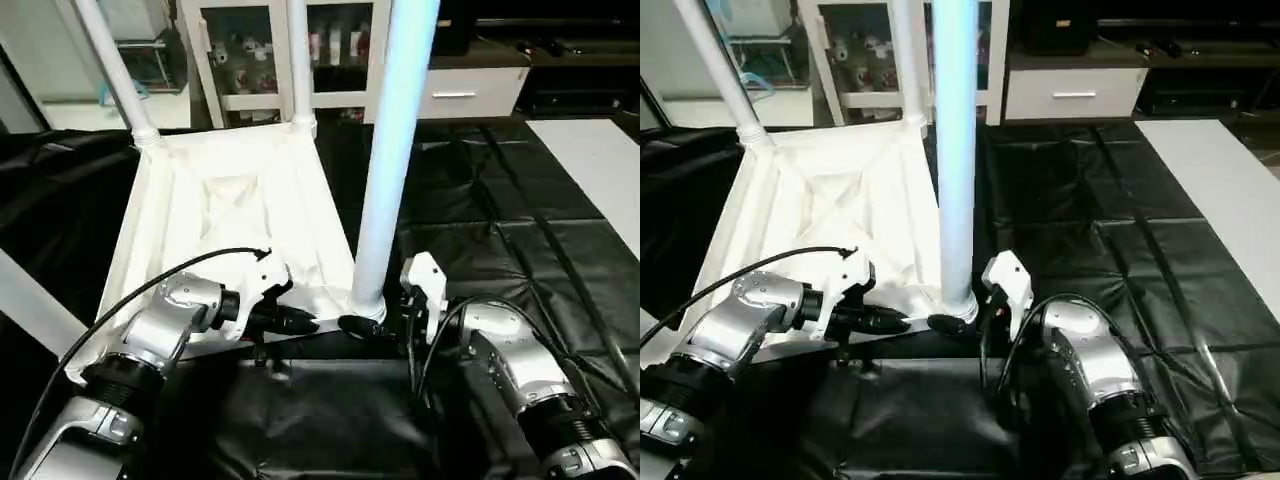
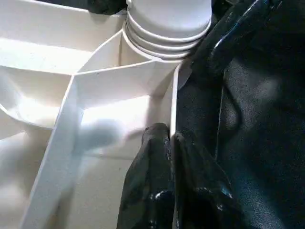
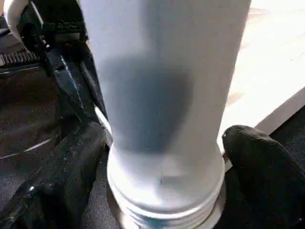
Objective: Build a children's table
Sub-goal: Rotate leg to tighten
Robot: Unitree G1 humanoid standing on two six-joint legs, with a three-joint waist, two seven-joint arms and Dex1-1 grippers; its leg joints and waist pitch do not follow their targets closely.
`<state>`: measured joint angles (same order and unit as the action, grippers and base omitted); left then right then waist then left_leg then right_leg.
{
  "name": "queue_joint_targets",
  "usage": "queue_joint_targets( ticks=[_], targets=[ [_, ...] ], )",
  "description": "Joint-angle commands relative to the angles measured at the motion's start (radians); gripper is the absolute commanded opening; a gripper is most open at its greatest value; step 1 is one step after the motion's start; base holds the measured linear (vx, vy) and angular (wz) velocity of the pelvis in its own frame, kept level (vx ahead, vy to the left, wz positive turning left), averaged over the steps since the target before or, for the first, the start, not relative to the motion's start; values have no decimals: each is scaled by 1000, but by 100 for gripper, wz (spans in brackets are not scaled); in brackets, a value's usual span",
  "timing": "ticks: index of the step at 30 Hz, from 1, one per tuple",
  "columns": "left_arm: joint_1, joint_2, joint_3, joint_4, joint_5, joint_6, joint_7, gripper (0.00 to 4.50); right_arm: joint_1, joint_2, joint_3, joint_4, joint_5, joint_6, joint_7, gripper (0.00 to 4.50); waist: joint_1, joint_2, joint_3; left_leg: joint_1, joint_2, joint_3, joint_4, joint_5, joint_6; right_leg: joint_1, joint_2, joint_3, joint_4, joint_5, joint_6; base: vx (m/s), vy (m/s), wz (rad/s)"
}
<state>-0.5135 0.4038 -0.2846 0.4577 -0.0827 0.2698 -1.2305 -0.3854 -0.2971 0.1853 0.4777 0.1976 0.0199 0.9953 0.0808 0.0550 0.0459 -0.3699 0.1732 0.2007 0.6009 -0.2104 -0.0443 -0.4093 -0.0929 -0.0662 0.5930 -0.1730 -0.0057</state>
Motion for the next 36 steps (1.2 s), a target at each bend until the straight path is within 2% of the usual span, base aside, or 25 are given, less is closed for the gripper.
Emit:
queue_joint_targets(
  ticks=[1, 2, 5, 6, 9, 19, 20, 21, 22, 23, 24, 25, 27, 29, 30, 31, 32, 33, 34, 36],
  targets=[
    [4, -4, -7, -23, -19, 13, -31, 0, -18, 3, -1, -1, -1, 8, -9, 428, -2, -9, -62, 13, 61, -26, -80, -158, 67, 48, -63, 45, -57, -177, -261, 0, 0, 0],
    [5, -3, -8, -26, -19, 15, -31, 0, -19, 5, -4, -5, 5, 14, -10, 412, -2, -9, -63, 13, 61, -26, -79, -150, 69, 48, -62, 45, -54, -161, -264, 0, 0, 0],
    [7, -2, -10, -30, -21, 17, -34, 0, -19, 10, -11, -12, 12, 21, -10, 412, -2, -10, -63, 11, 60, -24, -77, -139, 77, 50, -62, 44, -53, -141, -271, 0, 0, 0],
    [7, -1, -12, -31, -23, 18, -36, 0, -18, 12, -13, -16, 12, 24, -8, 384, -2, -11, -62, 11, 60, -25, -77, -143, 77, 50, -63, 44, -54, -150, -270, 0, 0, 0],
    [8, -1, -14, -33, -23, 19, -37, 0, -17, 12, -13, -16, 11, 26, -4, 369, -1, -11, -63, 12, 60, -25, -77, -143, 74, 50, -63, 44, -53, -154, -269, 0, 0, 0],
    [16, -1, -20, -45, -22, 27, -41, 0, -7, 8, -2, -15, 2, 25, 4, 277, -2, -11, -63, 12, 60, -25, -75, -133, 79, 51, -62, 44, -51, -140, -274, 0, 0, 0],
    [18, -2, -22, -46, -22, 30, -42, 0, -6, 7, -2, -15, 0, 25, 3, 274, -2, -16, -64, 12, 60, -24, -74, -130, 80, 51, -62, 44, -50, -137, -275, 0, 0, 0],
    [20, -3, -23, -47, -22, 33, -41, 0, -5, 6, -4, -13, -1, 26, 1, 274, -2, -14, -64, 12, 60, -25, -74, -126, 80, 52, -63, 44, -49, -135, -276, 0, 0, 0],
    [20, -7, -25, -47, -21, 35, -38, 0, -5, 4, -7, -10, -2, 26, 1, 273, -4, -30, -64, 11, 60, -23, -73, -116, 87, 53, -63, 45, -49, -135, -275, 0, 0, 0],
    [21, -11, -24, -47, -21, 36, -33, 0, -5, 4, -9, -6, -5, 27, -5, 271, -1, -21, -64, 13, 61, -24, -72, -113, 88, 51, -64, 45, -49, -146, -273, 0, 0, 0],
    [21, -11, -24, -47, -21, 36, -33, 0, -5, 4, -9, -6, -5, 27, -5, 270, -3, -21, -64, 13, 61, -24, -72, -112, 87, 50, -63, 45, -49, -148, -271, 0, 0, 0],
    [21, -21, -18, -45, -21, 33, -16, 0, -9, 6, -18, 3, -13, 25, -30, 270, -6, -33, -63, 12, 60, -22, -72, -109, 90, 50, -61, 45, -50, -147, -270, 0, 0, 0],
    [19, -34, -6, -37, -21, 21, 14, 0, -19, 17, -34, 18, -20, 18, -77, 269, -5, -29, -61, 13, 60, -24, -73, -112, 86, 49, -64, 46, -52, -165, -266, 0, 0, 0],
    [7, -87, 27, 7, -2, -15, 137, 0, -43, 70, -86, 53, -25, 11, -227, 269, -11, -21, -58, 14, 59, -26, -76, -149, 64, 47, -65, 48, -59, -215, -255, 0, 0, 0],
    [1, -104, 31, 22, 6, -19, 171, 0, -47, 89, -99, 60, -24, 13, -268, 268, -19, -27, -57, 13, 57, -25, -78, -164, 52, 48, -64, 48, -63, -239, -246, 0, 0, 0],
    [-1, -108, 32, 26, 7, -20, 179, 0, -48, 94, -102, 62, -24, 13, -279, 268, -20, -25, -57, 14, 55, -27, -78, -170, 47, 49, -65, 47, -65, -251, -242, 0, 0, 0],
    [-10, -131, 35, 40, 15, -11, 219, 0, -55, 121, -112, 74, -25, 16, -330, 268, -22, -27, -58, 12, 55, -28, -79, -173, 42, 52, -65, 47, -66, -266, -233, 0, 0, 0],
    [-23, -155, 38, 58, 24, -1, 264, 0, -66, 144, -119, 97, -33, 14, -386, 267, -22, -17, -58, 12, 55, -29, -79, -178, 41, 50, -66, 47, -66, -271, -231, 0, 0, 0],
    [-50, -198, 45, 92, 38, 22, 343, 0, -87, 180, -131, 141, -49, 14, -484, 267, -28, -18, -56, 16, 54, -26, -79, -192, 35, 44, -61, 47, -72, -274, -227, 0, 0, 0],
    [-96, -257, 65, 154, 57, 53, 476, 0, -125, 216, -140, 211, -83, 19, -630, 267, -27, -9, -58, 18, 51, -30, -80, -199, 18, 47, -63, 44, -74, -299, -223, 0, 0, 0]
  ],
)
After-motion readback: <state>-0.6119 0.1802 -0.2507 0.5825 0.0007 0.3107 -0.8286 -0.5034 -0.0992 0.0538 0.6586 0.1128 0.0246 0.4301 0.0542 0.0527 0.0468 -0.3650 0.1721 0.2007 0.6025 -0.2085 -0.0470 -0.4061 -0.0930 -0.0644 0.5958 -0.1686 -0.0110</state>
